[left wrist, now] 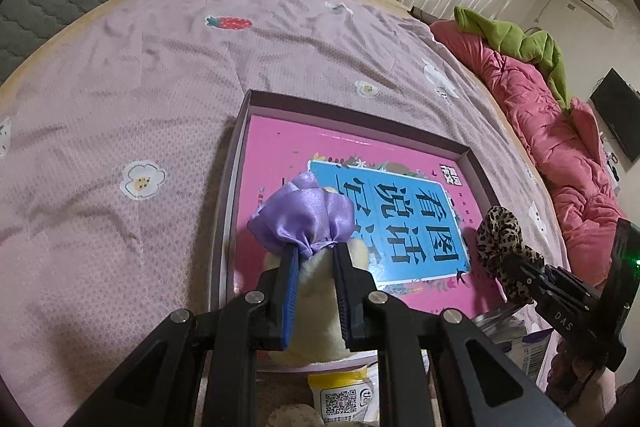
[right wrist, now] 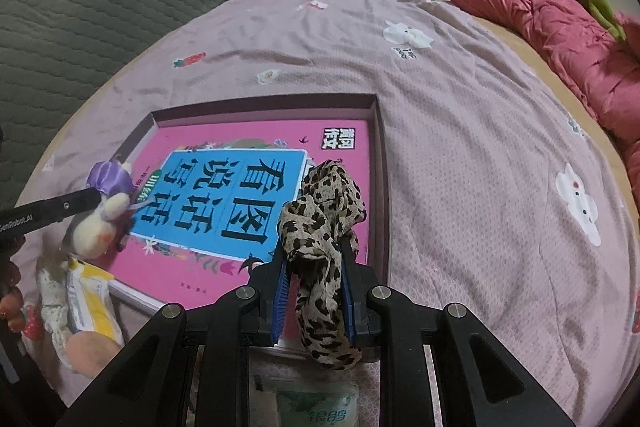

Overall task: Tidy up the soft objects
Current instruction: 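Lift the bunny with the left tool while the right tool drops the leopard scrunchie into the tray, then lower the bunny into the tray and open the left tool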

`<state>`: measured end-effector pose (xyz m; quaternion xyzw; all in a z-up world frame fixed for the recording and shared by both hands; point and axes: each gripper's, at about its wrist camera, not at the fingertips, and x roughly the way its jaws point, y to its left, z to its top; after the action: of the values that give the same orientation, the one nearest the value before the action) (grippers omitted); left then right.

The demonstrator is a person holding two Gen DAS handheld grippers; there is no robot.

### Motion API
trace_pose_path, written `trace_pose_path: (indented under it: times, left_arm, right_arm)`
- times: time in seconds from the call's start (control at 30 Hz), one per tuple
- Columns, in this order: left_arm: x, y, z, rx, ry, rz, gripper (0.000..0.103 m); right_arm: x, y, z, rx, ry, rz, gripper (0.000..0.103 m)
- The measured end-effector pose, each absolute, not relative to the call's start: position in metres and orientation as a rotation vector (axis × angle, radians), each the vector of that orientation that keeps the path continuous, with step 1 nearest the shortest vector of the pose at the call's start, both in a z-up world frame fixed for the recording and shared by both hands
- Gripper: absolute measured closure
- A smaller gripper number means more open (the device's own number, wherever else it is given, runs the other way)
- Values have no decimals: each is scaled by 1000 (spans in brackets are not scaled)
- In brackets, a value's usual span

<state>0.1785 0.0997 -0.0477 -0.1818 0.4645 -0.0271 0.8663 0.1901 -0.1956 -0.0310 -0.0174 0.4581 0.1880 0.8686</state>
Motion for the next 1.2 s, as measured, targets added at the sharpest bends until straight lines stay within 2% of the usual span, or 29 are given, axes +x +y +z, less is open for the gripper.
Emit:
trace_pose_path:
  times: [0.4, 0.5, 0.63, 0.77, 1.2]
  left_arm:
    - [179, 101, -53, -395, 985, -52, 85]
    - [179, 102, -54, -395, 985, -50, 85]
    - [178, 102, -54, -397, 984, -45, 85]
    - [179, 103, -54, -401, 989, -41, 85]
    - [180, 103, -55, -405, 996, -27, 83]
  right_arm:
    - [191, -196, -36, -11, 985, 409, 73]
    - [191, -198, -35, 8, 988, 427, 67]
    - [187, -200, -32, 29, 985, 439, 53]
    - [184, -204, -28, 46, 976, 439, 48]
    - [165, -222, -11, 55, 935, 387, 46]
